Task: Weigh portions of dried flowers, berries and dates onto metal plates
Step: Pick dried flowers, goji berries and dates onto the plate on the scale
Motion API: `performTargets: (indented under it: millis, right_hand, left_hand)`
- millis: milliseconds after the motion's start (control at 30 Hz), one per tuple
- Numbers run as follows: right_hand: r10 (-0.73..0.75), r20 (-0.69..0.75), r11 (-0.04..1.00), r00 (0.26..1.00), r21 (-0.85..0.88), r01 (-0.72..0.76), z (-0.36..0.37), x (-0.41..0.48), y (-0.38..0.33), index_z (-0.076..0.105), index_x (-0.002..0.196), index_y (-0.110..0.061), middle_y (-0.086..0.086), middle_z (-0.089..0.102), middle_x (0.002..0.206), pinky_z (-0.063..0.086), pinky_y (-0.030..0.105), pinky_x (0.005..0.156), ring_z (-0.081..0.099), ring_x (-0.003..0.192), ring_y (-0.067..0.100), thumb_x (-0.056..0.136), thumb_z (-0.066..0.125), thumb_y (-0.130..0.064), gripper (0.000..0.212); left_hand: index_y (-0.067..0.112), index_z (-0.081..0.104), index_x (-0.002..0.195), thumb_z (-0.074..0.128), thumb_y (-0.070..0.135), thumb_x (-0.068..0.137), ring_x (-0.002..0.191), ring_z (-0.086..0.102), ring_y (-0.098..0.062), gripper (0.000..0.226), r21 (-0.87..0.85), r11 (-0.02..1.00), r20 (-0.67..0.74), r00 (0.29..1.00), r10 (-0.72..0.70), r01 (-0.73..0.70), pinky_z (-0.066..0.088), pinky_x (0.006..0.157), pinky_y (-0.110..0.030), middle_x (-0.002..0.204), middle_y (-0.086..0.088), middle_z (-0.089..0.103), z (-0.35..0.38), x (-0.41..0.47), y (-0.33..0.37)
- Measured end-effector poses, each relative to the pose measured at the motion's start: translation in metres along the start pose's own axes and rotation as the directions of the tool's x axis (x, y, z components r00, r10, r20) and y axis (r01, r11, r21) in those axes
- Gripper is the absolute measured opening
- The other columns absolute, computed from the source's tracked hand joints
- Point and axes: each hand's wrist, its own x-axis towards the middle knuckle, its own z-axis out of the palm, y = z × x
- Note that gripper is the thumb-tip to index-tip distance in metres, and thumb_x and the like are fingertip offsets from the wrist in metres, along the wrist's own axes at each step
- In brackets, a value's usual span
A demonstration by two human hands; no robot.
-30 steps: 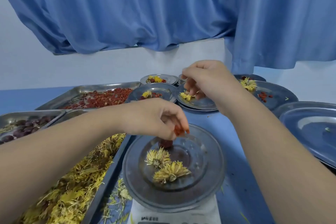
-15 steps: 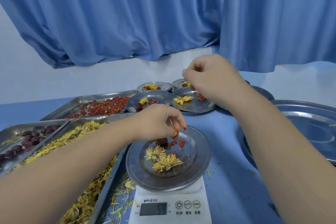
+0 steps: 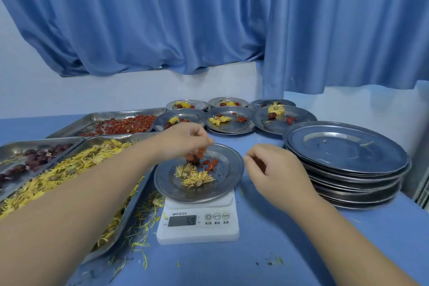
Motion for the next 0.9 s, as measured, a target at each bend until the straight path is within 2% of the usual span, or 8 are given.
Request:
performTargets:
  millis: [67,167,333,400,533,667,800,900]
  right_hand:
    - [-0.002,-0.003,1.0,1.0,0.018,0.002,-0.001,-0.002,0.003,0.053,0.074,-0.024,-0.008,0.056,0.07,0.046,0.036,0.063,0.05,0.067,0.012,0.091,0.051,-0.03,0.018]
    - [0.008,0.012,1.0,1.0,0.02,-0.009,-0.001,-0.002,0.007,0.051,0.072,-0.024,-0.008,0.054,0.068,0.046,0.036,0.062,0.049,0.067,0.012,0.091,0.051,-0.03,0.019]
    - [0.02,0.05,1.0,0.999,0.004,-0.02,0.001,0.001,0.011,0.053,0.071,-0.018,-0.005,0.053,0.067,0.046,0.039,0.062,0.05,0.066,0.015,0.091,0.049,-0.03,0.023]
    - [0.015,0.058,1.0,0.998,-0.002,-0.015,0.002,0.0,0.011,0.054,0.072,-0.018,-0.004,0.054,0.068,0.046,0.039,0.062,0.05,0.067,0.015,0.09,0.048,-0.031,0.023]
    - [0.021,0.082,1.0,0.996,0.014,-0.022,0.006,0.001,0.011,0.056,0.072,-0.018,-0.005,0.055,0.068,0.047,0.04,0.063,0.051,0.068,0.014,0.09,0.049,-0.031,0.022]
    - [0.024,0.113,0.999,0.993,0.033,-0.027,0.01,0.001,0.01,0.055,0.07,-0.019,-0.006,0.055,0.066,0.047,0.039,0.061,0.051,0.066,0.012,0.089,0.049,-0.033,0.024]
    - [0.023,0.148,0.999,0.989,0.044,-0.03,0.014,0.001,0.008,0.055,0.07,-0.021,-0.007,0.056,0.066,0.048,0.039,0.061,0.052,0.066,0.011,0.088,0.05,-0.034,0.023]
    - [0.032,0.149,0.998,0.988,0.057,-0.041,0.015,0.001,0.008,0.055,0.07,-0.021,-0.007,0.056,0.065,0.048,0.038,0.062,0.052,0.066,0.011,0.088,0.051,-0.033,0.022]
  left_hand:
    - [0.014,0.06,0.084,0.067,0.025,0.09,0.072,0.069,-0.01,0.015,0.015,1.0,-0.029,0.999,-0.012,0.012,0.057,0.07,-0.026,0.074,0.004,0.07,0.002,0.0,0.001]
    - [0.016,0.058,0.08,0.067,0.009,0.084,0.06,0.057,-0.011,0.013,0.067,0.997,-0.028,0.999,-0.031,0.033,0.051,0.062,-0.027,0.064,0.006,0.06,0.005,0.003,0.001]
    - [0.019,0.062,0.086,0.063,0.003,0.082,0.071,0.056,-0.014,0.017,0.103,0.994,0.011,0.999,-0.043,0.042,0.047,0.068,-0.031,0.083,-0.005,0.064,0.007,0.006,0.005]
    - [0.019,0.065,0.094,0.061,0.006,0.086,0.079,0.063,-0.015,0.015,0.069,0.997,0.034,0.999,-0.042,0.039,0.05,0.075,-0.031,0.096,-0.009,0.069,0.006,0.006,0.007]
    - [0.025,0.07,0.099,0.06,0.02,0.094,0.09,0.071,-0.006,0.012,-0.049,0.999,-0.031,0.999,-0.01,0.009,0.051,0.076,-0.026,0.1,0.008,0.074,0.003,-0.006,0.004]
    - [0.029,0.072,0.103,0.058,0.017,0.096,0.095,0.071,-0.005,0.02,-0.267,0.963,-0.125,0.992,0.004,-0.038,0.052,0.081,-0.03,0.105,0.014,0.074,0.01,-0.023,-0.01]
    - [0.039,0.072,0.09,0.063,0.026,0.091,0.084,0.064,0.008,0.016,-0.012,0.999,-0.147,0.988,0.036,-0.038,0.047,0.078,-0.025,0.093,0.024,0.071,0.024,-0.022,-0.014]
    - [0.042,0.071,0.091,0.064,0.033,0.09,0.081,0.058,0.014,0.012,0.063,0.997,-0.164,0.986,0.044,-0.034,0.042,0.074,-0.021,0.096,0.023,0.063,0.024,-0.017,-0.012]
